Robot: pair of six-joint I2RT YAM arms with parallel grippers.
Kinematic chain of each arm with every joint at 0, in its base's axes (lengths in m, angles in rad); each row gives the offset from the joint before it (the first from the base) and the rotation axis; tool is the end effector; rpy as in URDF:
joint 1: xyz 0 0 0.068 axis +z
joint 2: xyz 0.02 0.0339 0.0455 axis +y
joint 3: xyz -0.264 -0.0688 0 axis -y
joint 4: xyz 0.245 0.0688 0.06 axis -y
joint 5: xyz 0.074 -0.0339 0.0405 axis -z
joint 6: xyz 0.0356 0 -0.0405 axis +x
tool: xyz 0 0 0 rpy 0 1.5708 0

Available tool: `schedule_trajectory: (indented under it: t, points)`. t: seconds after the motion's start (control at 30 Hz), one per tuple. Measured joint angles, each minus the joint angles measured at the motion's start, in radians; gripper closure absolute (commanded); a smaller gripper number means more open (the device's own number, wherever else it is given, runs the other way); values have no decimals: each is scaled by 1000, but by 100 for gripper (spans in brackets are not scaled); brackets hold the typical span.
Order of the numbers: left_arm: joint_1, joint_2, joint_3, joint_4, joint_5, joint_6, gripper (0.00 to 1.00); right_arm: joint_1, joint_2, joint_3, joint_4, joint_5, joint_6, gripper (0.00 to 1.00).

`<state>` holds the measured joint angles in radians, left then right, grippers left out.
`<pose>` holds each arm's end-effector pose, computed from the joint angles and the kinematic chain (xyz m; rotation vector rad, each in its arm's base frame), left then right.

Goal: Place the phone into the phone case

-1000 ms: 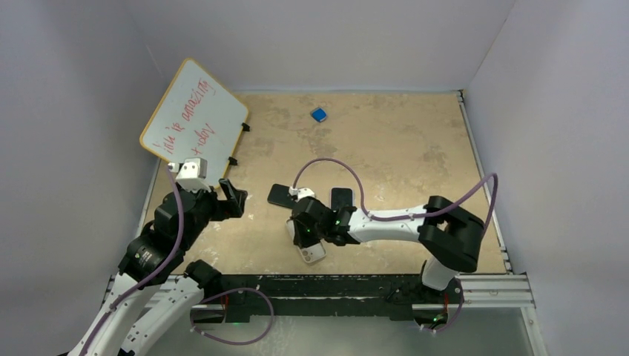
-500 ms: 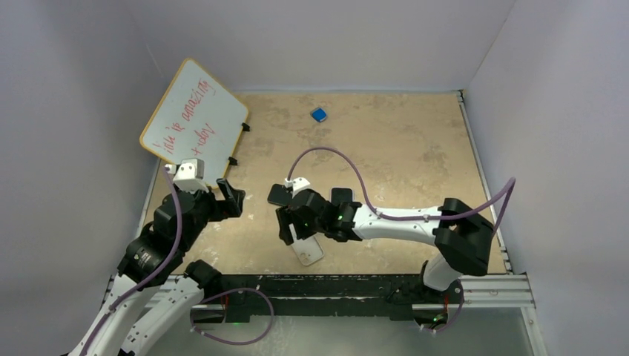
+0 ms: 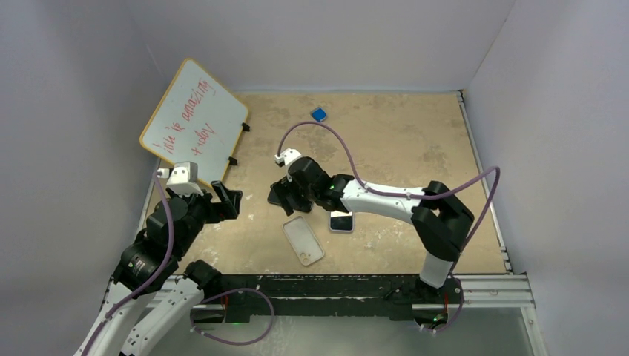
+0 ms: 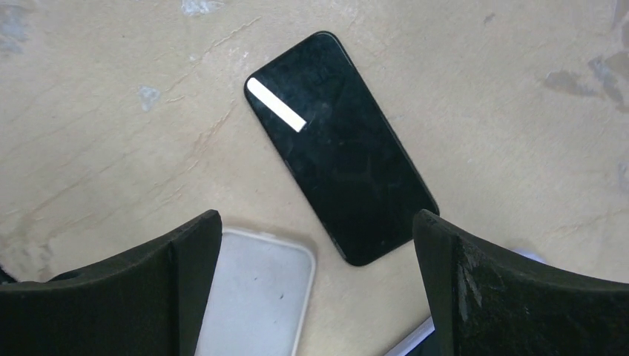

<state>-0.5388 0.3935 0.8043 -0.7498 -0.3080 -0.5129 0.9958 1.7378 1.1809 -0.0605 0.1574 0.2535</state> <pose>0.0730 -0.0311 0.3317 -0.1845 1.9065 -0.4208 0.2182 0.3264 0.2321 -0.7237 2.1096 0.5305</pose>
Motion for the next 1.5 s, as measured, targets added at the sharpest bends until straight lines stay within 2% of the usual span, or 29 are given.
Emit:
schedule_trajectory:
  t: [0.27, 0.7, 0.8, 0.87, 1.0, 1.2, 1.5]
  points:
    - [0, 3, 0, 0, 0, 0, 11, -42, 129, 108, -14, -74, -155, 1]
    - [0, 8, 0, 0, -5, 0, 11, -87, 285, 199, -66, -185, -287, 1]
    - [0, 14, 0, 0, -8, -1, 11, -86, 307, 205, -77, -202, -310, 4]
    - [0, 15, 0, -1, -9, -1, 11, -86, 313, 213, -79, -209, -315, 8]
    - [0, 15, 0, 0, -9, -1, 12, -91, 315, 216, -79, -200, -316, 25]
    - [0, 63, 2, 1, 24, -8, 14, -115, 303, 195, -66, -157, -249, 40]
    - [0, 244, -23, 32, 206, -57, 19, -201, 238, 98, -36, -33, -3, 55]
